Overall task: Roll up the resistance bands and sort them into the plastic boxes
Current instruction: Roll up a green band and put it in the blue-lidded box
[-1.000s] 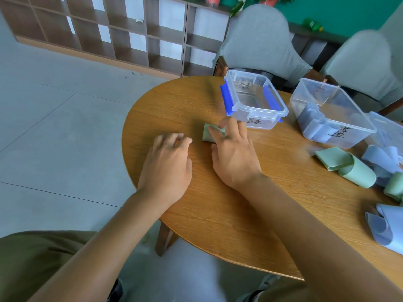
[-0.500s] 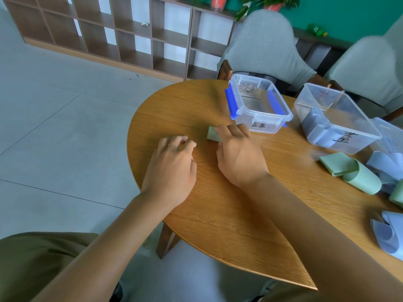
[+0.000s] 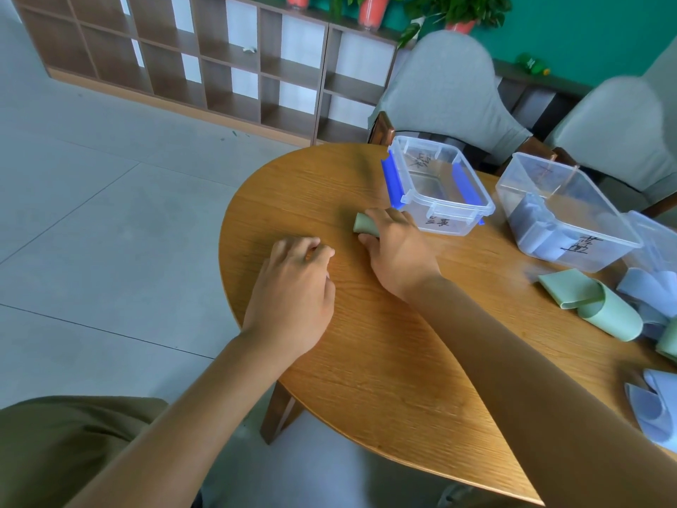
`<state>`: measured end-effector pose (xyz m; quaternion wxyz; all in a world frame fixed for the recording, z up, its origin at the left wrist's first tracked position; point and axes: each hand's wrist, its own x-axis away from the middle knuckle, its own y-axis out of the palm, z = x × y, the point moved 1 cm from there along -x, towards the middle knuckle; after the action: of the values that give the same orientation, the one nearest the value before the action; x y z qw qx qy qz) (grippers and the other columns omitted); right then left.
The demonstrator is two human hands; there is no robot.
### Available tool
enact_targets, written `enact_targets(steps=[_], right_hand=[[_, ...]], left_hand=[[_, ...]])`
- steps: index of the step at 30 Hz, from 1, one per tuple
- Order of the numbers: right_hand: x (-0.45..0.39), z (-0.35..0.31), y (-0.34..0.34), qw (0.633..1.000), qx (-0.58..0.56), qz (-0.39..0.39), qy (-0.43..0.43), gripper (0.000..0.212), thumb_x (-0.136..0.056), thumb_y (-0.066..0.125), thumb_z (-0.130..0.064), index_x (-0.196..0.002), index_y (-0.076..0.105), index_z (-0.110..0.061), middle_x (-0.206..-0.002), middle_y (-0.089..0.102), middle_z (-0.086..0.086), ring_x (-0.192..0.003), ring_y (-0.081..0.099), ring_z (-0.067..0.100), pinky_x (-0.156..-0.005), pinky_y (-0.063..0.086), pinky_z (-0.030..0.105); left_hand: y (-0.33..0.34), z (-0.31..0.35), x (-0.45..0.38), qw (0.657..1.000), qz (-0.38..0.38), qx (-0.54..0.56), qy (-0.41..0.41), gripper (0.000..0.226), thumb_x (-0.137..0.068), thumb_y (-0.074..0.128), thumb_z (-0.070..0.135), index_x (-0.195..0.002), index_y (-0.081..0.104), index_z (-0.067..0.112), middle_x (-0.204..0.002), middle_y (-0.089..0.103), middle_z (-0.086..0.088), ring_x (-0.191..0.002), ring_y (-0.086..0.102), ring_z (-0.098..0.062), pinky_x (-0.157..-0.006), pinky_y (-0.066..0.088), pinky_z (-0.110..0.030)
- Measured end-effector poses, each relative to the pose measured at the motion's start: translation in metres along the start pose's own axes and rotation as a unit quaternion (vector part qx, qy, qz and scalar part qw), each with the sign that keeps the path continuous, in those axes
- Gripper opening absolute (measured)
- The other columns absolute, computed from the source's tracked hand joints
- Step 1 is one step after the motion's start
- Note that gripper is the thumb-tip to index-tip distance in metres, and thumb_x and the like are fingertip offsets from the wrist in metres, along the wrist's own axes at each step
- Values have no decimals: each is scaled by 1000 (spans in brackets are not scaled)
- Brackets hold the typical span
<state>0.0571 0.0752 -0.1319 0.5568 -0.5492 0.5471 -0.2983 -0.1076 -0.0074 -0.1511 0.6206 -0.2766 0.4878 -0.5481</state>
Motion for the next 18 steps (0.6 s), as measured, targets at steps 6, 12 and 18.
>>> enact_targets(steps=[6,12,18], right_hand=[[0,-9,9,988,127,80,-28,15,-88,67,-9,-100,62,-1,-93,65,19,-91,61,41,-78,47,46],[20,-6,4,992,89,64,-55,24,-96,58,-13,-118,59,-1,-105,62,19,-101,56,41,-86,42,48],[49,-10,-14,991,42,-3,-128,32,-98,57,-11,-130,55,-4,-112,60,14,-107,54,36,-91,41,45]], left_hand=[[2,-1,-2,1000,8,3,4,42,-102,45,27,-141,54,18,-147,50,-2,-139,39,-23,-108,42,-35],[0,-3,-5,998,28,60,-3,46,-101,50,42,-141,53,19,-139,58,0,-132,47,-21,-101,46,-34],[-6,1,-7,984,24,175,34,55,-94,62,45,-144,48,25,-140,56,7,-128,51,-13,-98,46,-27]])
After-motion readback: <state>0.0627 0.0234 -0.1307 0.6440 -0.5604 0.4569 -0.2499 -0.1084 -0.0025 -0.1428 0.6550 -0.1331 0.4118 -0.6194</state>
